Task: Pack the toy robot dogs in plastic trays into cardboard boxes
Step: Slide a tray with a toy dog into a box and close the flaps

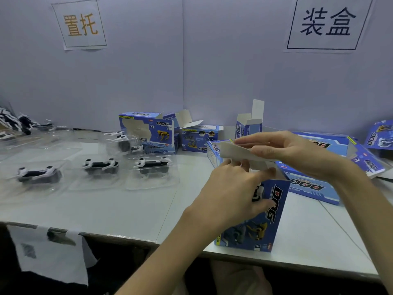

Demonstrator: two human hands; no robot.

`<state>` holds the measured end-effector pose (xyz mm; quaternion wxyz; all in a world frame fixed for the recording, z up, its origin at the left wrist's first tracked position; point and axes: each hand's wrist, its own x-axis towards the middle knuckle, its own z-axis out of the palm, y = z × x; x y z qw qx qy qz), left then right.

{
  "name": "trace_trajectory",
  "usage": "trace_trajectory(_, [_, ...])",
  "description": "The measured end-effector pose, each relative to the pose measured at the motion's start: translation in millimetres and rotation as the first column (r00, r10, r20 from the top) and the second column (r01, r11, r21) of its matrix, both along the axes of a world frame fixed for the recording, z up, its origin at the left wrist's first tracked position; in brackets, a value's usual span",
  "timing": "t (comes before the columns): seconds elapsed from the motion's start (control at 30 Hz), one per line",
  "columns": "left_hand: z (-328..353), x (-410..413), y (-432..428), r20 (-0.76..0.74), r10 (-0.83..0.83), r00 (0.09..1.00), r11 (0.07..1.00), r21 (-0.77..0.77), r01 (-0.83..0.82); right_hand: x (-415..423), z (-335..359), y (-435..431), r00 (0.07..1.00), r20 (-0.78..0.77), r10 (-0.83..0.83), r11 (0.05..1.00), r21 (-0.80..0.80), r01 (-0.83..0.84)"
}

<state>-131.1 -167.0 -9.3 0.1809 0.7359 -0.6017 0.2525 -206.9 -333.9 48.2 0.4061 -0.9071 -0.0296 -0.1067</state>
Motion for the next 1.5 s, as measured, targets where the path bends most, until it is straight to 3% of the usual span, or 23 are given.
trace_trajectory(0.3, [-0.6,-4.2,-0.3,-0.005,0.038,0.999,0.999,0.01,-0.038,-1.6,7.5,0.6,0.997,0.049,0.057,0.995,-0.086,-0.053])
trace_trajectory(0.67, [1.2,-6.7,1.3,-0.013,0.049,0.999,0.998,0.036,-0.048,1.8,10.4,-4.7,0.997,0.054,0.056,0.997,-0.052,-0.054])
trace_trajectory(0.93, [1.0,-8.3,4.2,-0.018,0.056,0.998,0.998,0.039,-0.056,19.0,15.8,-8.8,0.984,0.075,-0.162,0.975,0.162,0.149])
trace_trajectory(1.17, [5.1,-8.2,1.1,-0.013,0.076,0.997,0.993,0.091,-0.075,23.2,14.8,-16.1,0.987,-0.052,-0.151,0.936,0.313,0.16])
trace_trajectory(1.5, [5.8,-8.4,0.9,-0.03,0.061,0.998,0.992,0.116,-0.057,23.3,28.2,-21.3,0.991,-0.123,-0.042,0.985,0.161,0.061])
